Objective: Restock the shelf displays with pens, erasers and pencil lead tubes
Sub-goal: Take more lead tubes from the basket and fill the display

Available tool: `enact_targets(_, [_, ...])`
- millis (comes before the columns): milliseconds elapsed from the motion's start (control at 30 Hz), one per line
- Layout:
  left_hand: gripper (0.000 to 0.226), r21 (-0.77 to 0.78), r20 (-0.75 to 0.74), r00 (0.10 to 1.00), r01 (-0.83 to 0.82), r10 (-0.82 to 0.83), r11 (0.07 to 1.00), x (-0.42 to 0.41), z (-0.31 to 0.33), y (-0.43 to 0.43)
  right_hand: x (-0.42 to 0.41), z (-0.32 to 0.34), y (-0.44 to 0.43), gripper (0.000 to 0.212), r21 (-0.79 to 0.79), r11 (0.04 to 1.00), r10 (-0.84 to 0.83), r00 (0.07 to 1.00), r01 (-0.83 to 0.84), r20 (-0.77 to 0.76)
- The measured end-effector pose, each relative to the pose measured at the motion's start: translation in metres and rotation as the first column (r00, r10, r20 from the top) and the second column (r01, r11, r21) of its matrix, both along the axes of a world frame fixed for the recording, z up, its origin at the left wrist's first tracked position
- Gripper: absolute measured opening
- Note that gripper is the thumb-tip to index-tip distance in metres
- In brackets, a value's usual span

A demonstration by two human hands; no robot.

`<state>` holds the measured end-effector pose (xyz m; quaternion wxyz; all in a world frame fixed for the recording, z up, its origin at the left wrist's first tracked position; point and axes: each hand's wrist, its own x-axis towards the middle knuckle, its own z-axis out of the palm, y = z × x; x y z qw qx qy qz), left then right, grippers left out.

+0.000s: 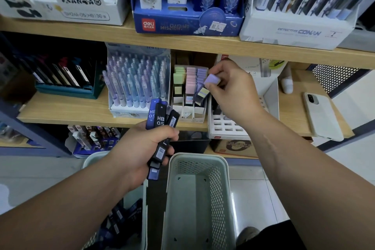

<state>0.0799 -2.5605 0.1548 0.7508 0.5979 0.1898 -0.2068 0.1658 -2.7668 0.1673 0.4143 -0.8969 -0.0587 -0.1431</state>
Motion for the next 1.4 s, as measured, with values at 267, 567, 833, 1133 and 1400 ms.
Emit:
enact_targets(267, [0.019,0.004,-0.001,1.0,0.002,-0.002,1.0,-0.001,0.0,0.012,0.013,-0.016,-0.002,0.017,-0.319,0.946,0.024,0.975,0.049,0.222])
enact_targets(567, [0.02,-0.019,0.016,1.0,0.019,-0.019,1.0,-0.003,0.004,0.015,0.013,-0.024,0.003,0.018,-0.415,0.904,0.021,0.96,0.101,0.281])
enact_targets(833, [0.015,-0.054,0.0,1.0,0.031,-0.031,0.998,-0.004,0.006,0.01,0.005,-0.013,0.005,0.009,-0.311,0.946,-0.02,0.974,0.091,0.225])
enact_targets(1133, [0.026,-0.134,0.029,0.998,0.06,-0.056,0.989,-0.005,0.012,-0.011,-0.04,0.022,0.016,0.021,0.411,0.877,0.445,0.74,-0.248,-0.504])
enact_targets(1400, [0.038,-0.166,0.03,0.999,0.045,-0.041,0.985,-0.007,0.012,-0.024,-0.039,0.026,-0.016,0.019,0.666,0.745,0.444,0.77,-0.032,-0.459])
